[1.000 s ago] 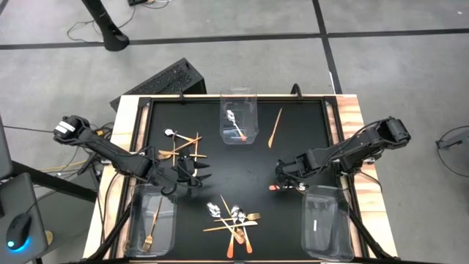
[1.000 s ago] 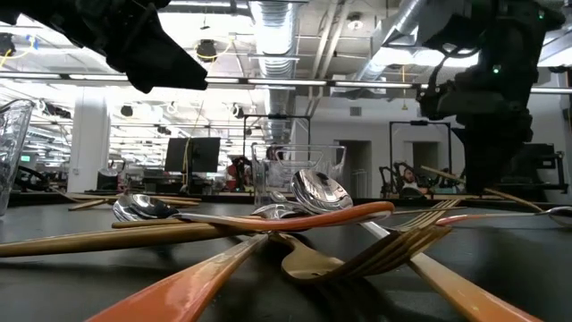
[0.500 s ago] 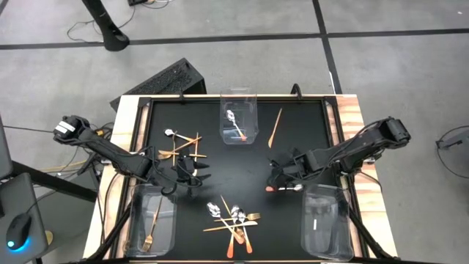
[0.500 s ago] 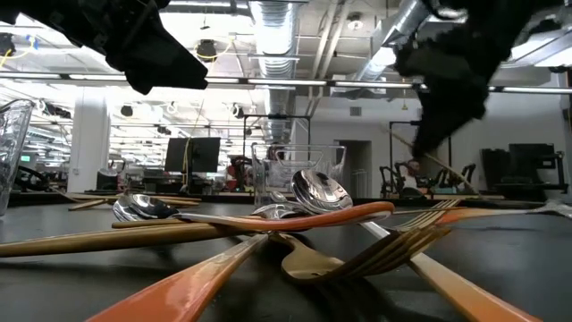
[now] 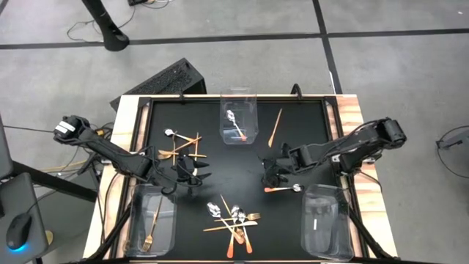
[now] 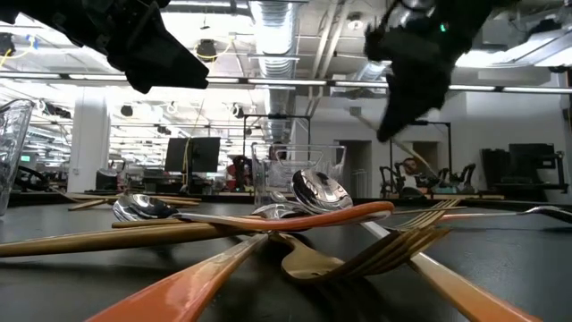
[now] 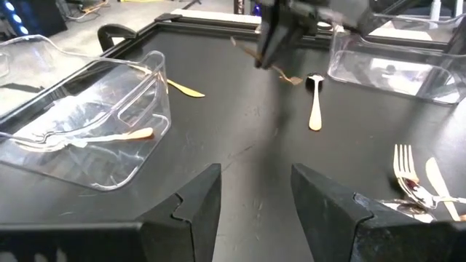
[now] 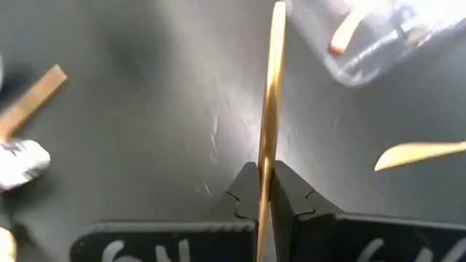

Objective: Sort silverware by color (type)
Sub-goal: Move the gold fork to the center of the table, then put the gold knife into the bottom right transparent bin

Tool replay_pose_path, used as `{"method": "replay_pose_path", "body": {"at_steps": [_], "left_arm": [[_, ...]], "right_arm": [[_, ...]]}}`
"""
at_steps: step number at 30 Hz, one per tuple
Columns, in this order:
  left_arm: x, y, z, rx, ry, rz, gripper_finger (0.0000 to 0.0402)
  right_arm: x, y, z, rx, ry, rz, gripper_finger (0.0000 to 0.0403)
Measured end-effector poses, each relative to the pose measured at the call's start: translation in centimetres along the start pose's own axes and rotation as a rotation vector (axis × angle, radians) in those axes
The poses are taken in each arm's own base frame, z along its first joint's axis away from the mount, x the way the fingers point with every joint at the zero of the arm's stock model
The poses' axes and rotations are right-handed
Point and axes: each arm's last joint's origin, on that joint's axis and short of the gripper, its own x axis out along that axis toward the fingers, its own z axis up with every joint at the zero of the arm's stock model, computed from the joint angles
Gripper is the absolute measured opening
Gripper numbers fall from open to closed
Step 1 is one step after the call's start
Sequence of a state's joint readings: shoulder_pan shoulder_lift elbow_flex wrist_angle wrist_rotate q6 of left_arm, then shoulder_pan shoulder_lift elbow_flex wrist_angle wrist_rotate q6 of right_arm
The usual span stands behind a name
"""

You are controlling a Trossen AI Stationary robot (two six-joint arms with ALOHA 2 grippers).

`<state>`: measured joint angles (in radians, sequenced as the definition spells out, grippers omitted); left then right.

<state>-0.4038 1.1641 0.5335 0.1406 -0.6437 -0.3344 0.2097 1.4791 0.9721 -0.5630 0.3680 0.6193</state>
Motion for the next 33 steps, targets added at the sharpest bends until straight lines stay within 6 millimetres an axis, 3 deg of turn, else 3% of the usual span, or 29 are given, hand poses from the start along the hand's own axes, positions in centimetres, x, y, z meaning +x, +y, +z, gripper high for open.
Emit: {"method": "replay_pose_path", "body": {"at_steps": [10, 16, 20, 26, 33], "left_arm": [[0.0, 0.1, -0.4, -0.007, 0.035, 0.003, 0.0155], [0.0, 0.0, -0.4, 0.017, 0.051, -0.036, 0.0155], [0.0, 0.0, -0.5, 0.02, 0.056, -0.038, 0.0155], [0.2, 0.4, -0.3, 0.06, 0.043, -0.005, 0.0155], [0.5, 0.8, -0.3, 0.046, 0.063, -0.011, 0.0155]], "right_arm": [[1.8, 1.7, -0.2, 0.003, 0.011, 0.078, 0.012], [1.6, 4.4, -0.1, -0.126, -0.031, 0.345, 0.0155], [1.7, 7.1, -1.7, -0.283, -0.062, 0.432, 0.0149], [2.6, 12.0, -5.7, -0.625, -0.199, 0.435, 0.0144], [2.3, 15.8, -7.9, -0.726, -0.244, 0.311, 0.0158]]}}
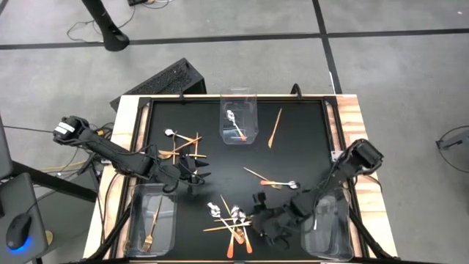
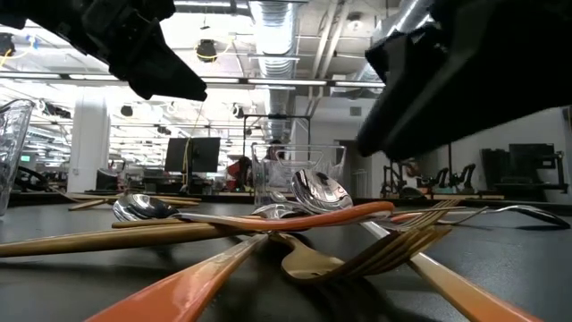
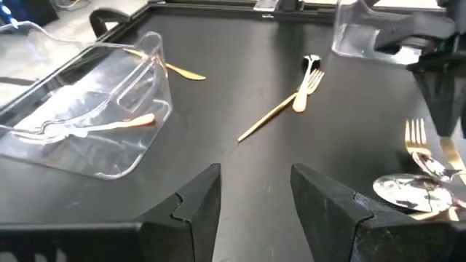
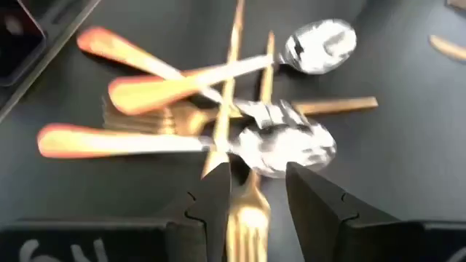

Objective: Sort silverware by color (type)
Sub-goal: Put the gold knife into the bottom right transparent bin

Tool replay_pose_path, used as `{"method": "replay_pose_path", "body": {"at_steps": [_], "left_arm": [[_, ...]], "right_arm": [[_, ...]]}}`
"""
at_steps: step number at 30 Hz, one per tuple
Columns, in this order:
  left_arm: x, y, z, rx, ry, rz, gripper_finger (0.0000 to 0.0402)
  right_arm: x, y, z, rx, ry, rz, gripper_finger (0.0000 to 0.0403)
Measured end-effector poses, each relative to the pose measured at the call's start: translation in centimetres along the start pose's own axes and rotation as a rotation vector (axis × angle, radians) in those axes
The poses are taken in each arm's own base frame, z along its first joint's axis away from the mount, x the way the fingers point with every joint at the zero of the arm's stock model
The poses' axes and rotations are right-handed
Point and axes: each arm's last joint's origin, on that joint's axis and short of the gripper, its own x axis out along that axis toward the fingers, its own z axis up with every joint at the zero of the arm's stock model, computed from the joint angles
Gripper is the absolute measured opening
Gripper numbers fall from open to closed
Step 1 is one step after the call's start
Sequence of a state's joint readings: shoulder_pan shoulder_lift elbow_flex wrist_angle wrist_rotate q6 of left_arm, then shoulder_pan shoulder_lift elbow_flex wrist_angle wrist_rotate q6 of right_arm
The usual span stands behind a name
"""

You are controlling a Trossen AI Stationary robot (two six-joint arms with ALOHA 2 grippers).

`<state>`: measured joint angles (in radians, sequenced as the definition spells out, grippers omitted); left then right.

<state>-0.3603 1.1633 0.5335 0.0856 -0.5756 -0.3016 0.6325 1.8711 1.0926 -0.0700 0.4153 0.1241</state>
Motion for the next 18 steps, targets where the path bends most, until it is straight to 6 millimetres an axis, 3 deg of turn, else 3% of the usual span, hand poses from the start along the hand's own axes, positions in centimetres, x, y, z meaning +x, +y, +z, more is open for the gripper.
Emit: {"method": "replay_pose_path", "body": {"at_steps": [9, 18], "left_arm": [[0.0, 0.0, 0.0, -0.044, 0.003, -0.012, 0.0155], [0.0, 0.0, 0.0, -0.053, 0.002, -0.01, 0.0155]], "right_arm": [[2.5, 3.3, -0.5, -0.139, 0.074, -0.036, 0.0159], [3.5, 3.3, -0.6, -0.172, 0.131, -0.142, 0.014]]}}
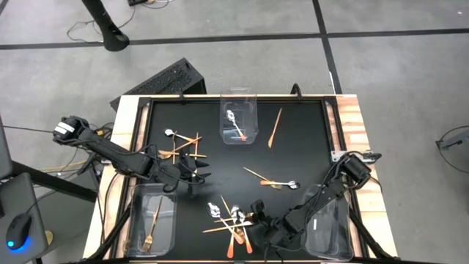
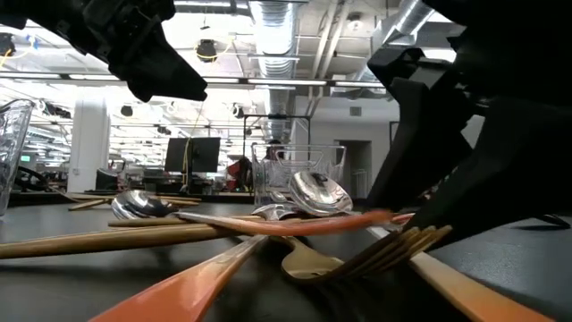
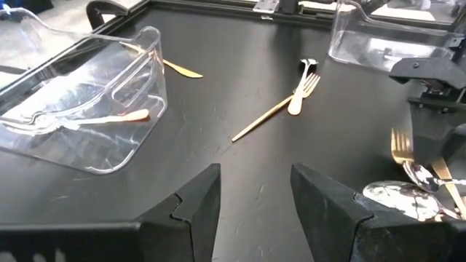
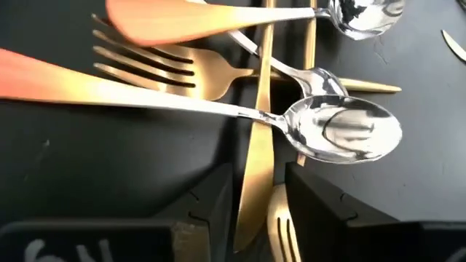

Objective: Sort silverware by color (type)
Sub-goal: Put the gold knife into the bottom right transparent bin

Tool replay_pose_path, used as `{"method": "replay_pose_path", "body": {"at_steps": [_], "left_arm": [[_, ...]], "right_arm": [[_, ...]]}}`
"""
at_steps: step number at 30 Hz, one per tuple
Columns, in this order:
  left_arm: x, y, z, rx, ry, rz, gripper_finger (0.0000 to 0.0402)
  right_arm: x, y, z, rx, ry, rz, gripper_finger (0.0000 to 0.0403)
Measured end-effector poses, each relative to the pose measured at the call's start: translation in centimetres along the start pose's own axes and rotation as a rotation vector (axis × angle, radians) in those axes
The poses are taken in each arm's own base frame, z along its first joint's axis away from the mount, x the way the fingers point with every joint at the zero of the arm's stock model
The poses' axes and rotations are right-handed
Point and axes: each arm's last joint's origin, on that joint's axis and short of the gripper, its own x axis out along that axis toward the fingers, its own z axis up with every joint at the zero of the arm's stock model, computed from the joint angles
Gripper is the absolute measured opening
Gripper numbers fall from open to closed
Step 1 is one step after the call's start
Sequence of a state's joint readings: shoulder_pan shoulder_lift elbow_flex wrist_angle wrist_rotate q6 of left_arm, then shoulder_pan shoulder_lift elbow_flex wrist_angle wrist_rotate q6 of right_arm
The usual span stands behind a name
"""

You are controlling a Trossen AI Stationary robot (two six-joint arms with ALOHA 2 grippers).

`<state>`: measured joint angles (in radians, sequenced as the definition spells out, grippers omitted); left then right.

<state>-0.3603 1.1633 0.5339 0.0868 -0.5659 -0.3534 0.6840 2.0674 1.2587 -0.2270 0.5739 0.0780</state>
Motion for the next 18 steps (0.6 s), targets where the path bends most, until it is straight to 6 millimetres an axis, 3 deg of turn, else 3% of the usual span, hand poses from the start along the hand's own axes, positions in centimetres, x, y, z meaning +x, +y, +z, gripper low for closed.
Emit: {"method": "replay_pose_path", "body": {"at_steps": [11, 18], "left_arm": [[0.0, 0.0, 0.0, 0.001, -0.006, 0.015, 0.0155], [0.0, 0.1, -0.1, 0.011, 0.008, 0.021, 0.0155]], "right_arm": [[-1.7, -1.6, 1.1, 0.03, -0.038, -0.001, 0.0013], [-1.3, -2.7, 0.9, 0.092, 0.002, 0.005, 0.0026]]}}
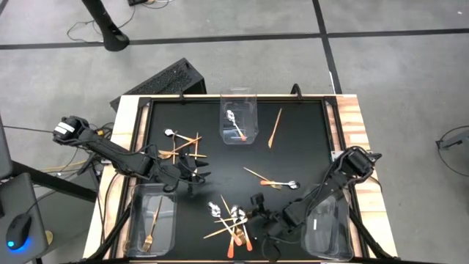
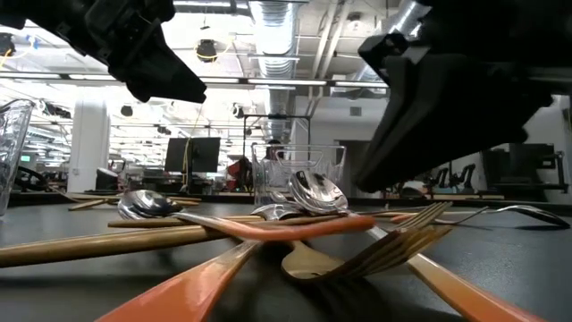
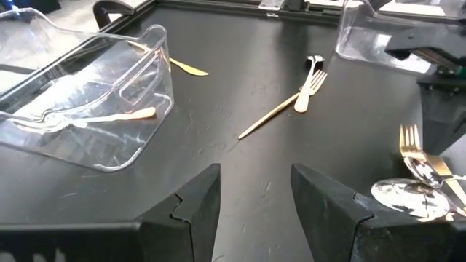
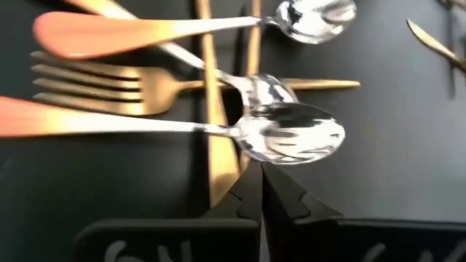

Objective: Sort silverware by color (type)
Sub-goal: Put the gold knife into the bottom right transparent bin

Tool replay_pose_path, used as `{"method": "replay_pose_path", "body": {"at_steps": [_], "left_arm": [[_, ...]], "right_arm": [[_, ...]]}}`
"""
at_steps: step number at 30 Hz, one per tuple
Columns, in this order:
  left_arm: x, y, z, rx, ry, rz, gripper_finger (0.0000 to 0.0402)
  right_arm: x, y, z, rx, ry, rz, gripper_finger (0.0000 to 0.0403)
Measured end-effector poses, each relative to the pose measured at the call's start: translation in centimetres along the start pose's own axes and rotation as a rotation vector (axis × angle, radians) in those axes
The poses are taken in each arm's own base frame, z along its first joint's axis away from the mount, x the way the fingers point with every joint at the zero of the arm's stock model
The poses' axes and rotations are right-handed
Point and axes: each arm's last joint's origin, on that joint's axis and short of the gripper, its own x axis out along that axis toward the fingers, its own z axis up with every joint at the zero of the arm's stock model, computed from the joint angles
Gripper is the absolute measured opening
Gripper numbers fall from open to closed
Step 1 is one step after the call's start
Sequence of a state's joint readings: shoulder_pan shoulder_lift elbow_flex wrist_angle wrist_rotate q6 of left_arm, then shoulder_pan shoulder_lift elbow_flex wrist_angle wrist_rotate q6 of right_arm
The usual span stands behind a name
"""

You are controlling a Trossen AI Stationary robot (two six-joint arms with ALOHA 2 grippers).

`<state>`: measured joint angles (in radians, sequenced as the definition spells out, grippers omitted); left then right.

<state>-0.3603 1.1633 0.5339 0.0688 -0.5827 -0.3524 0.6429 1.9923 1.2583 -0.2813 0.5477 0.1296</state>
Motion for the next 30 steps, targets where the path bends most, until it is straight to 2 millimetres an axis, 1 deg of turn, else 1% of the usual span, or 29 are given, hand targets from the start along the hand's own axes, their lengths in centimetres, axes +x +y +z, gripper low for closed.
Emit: {"method": "replay_pose_path", "body": {"at_steps": [3, 7, 12, 15, 18, 21, 23, 26, 30], "left_arm": [[0.0, 0.0, -0.1, 0.006, 0.009, 0.004, 0.0155], [0.0, 0.0, -0.1, 0.007, 0.009, 0.004, 0.0155], [0.0, 0.0, -0.1, 0.007, 0.009, 0.004, 0.0155], [0.0, 0.0, -0.1, 0.006, 0.009, 0.004, 0.0155], [0.0, 0.0, -0.1, 0.006, 0.008, 0.004, 0.0155], [0.0, 0.0, -0.1, 0.006, 0.008, 0.004, 0.0155], [0.0, 0.0, -0.1, 0.006, 0.008, 0.004, 0.0155], [0.0, 0.0, -0.1, 0.006, 0.009, 0.004, 0.0155], [0.0, 0.1, -0.1, 0.009, 0.011, 0.005, 0.0155]], "right_arm": [[0.1, -0.1, 0.0, 0.019, 0.007, 0.048, 0.0042], [0.0, 0.3, 0.0, 0.031, 0.008, 0.099, 0.0063], [0.1, 0.6, -0.2, 0.016, 0.017, 0.104, 0.0099], [0.2, 0.6, -0.2, 0.016, 0.015, 0.102, 0.0124], [0.3, 0.3, -0.2, 0.007, 0.015, 0.085, 0.0141], [0.4, 0.2, -0.1, -0.017, 0.007, 0.08, 0.0147], [0.9, 0.2, -0.2, -0.021, 0.008, 0.076, 0.0146], [1.2, 0.1, -0.5, -0.033, 0.026, 0.085, 0.0143], [1.2, -0.1, -0.3, -0.03, 0.016, 0.085, 0.0136]]}}
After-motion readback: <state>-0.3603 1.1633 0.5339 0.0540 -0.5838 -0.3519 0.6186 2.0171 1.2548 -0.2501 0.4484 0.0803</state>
